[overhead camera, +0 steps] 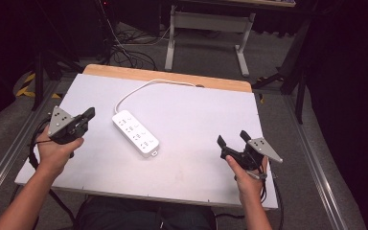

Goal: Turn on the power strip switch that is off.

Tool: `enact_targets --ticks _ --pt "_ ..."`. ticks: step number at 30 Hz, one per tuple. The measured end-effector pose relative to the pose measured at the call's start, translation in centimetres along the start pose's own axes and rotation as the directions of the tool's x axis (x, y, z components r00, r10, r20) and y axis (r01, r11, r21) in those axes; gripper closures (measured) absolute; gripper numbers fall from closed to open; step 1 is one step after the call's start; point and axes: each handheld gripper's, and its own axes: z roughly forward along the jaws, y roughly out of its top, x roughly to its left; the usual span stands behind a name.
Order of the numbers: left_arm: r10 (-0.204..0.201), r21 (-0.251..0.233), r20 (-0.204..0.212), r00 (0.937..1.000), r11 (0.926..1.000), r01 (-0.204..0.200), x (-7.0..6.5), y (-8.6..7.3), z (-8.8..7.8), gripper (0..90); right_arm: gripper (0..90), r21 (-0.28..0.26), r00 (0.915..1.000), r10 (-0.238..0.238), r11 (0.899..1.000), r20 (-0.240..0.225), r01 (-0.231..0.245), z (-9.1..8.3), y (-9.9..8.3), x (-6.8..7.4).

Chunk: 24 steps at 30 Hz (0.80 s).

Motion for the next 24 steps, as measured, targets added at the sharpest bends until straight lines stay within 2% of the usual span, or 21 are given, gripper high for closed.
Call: enact_targets --ticks 5,9,16,17,19,20,24 --pt "0.007 0.032 0.047 0.9989 0.9995 -0.009 -0.6 0.4 0.8 90.0 8.2 0.000 1.0000 -0.001 1.000 -0.001 0.001 -0.1 0.0 0.0" --pt "0.036 0.063 0.096 0.9947 0.9971 -0.042 -1.4 0.7 1.8 90.0 8.3 -0.001 1.0000 -0.004 1.000 0.000 0.004 -0.1 0.0 0.0" --pt "0.044 0.086 0.125 0.9911 0.9948 -0.055 -1.9 0.8 2.7 90.0 8.3 -0.001 1.0000 0.000 1.000 0.001 0.000 -0.2 0.0 -0.1" --pt "0.054 0.092 0.132 0.9898 0.9935 -0.066 -1.9 0.8 3.0 90.0 8.3 -0.001 1.0000 -0.002 1.000 0.002 0.002 -0.2 0.0 -0.1" --pt "0.048 0.096 0.138 0.9893 0.9935 -0.061 -2.1 0.8 3.2 90.0 8.3 -0.001 1.0000 -0.002 1.000 0.001 0.002 -0.2 0.0 -0.1" --pt "0.057 0.103 0.143 0.9881 0.9920 -0.073 -2.1 0.9 3.4 90.0 8.3 -0.002 1.0000 -0.002 1.000 0.001 0.002 -0.2 0.0 0.0" --pt "0.048 0.119 0.165 0.9851 0.9905 -0.069 -2.5 0.9 3.8 90.0 8.3 -0.002 1.0000 -0.004 1.000 0.002 0.004 -0.2 0.0 0.0"
